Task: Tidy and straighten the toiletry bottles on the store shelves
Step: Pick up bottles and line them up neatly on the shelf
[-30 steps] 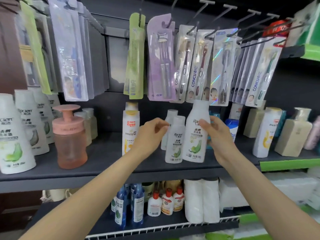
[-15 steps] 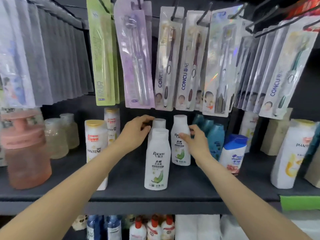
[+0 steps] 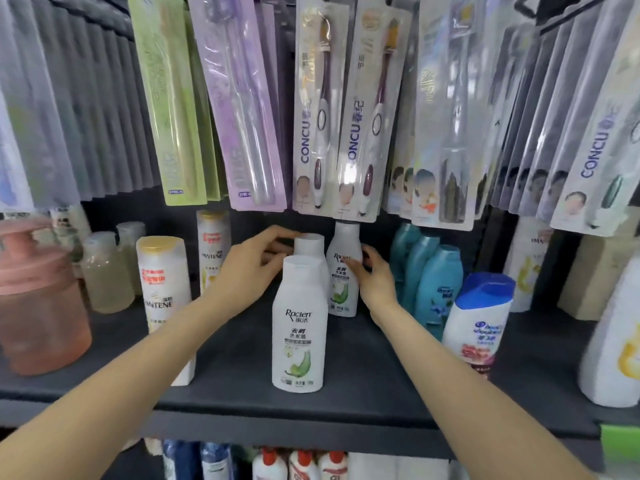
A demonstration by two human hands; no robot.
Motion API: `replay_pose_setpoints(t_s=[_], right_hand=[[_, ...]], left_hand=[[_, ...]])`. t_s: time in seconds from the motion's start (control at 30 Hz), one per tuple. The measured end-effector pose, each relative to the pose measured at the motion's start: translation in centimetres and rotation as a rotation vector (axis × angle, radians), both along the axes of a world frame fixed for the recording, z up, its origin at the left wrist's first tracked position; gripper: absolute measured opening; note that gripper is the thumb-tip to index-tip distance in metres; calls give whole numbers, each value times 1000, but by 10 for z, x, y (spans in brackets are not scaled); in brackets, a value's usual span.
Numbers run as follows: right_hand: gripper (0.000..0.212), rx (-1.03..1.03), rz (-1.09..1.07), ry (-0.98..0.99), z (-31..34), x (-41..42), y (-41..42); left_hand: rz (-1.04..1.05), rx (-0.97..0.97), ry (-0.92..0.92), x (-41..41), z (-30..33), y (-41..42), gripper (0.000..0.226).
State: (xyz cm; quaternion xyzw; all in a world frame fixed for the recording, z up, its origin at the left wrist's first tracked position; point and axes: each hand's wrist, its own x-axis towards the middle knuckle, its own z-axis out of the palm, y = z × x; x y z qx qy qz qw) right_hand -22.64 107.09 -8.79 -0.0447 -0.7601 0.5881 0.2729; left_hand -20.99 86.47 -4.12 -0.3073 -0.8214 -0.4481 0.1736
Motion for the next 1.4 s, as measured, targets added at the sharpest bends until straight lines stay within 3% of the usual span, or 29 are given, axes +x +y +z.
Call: replay_pose_setpoints(t_s=[0.77, 1.4], right_hand=[[42, -202, 285, -110, -15, -35, -17], [41, -162, 302, -138, -14, -42, -17]], left_hand=[[20, -24, 12, 7, -3, 0, 38], [51, -46, -19, 11, -4, 1, 40]])
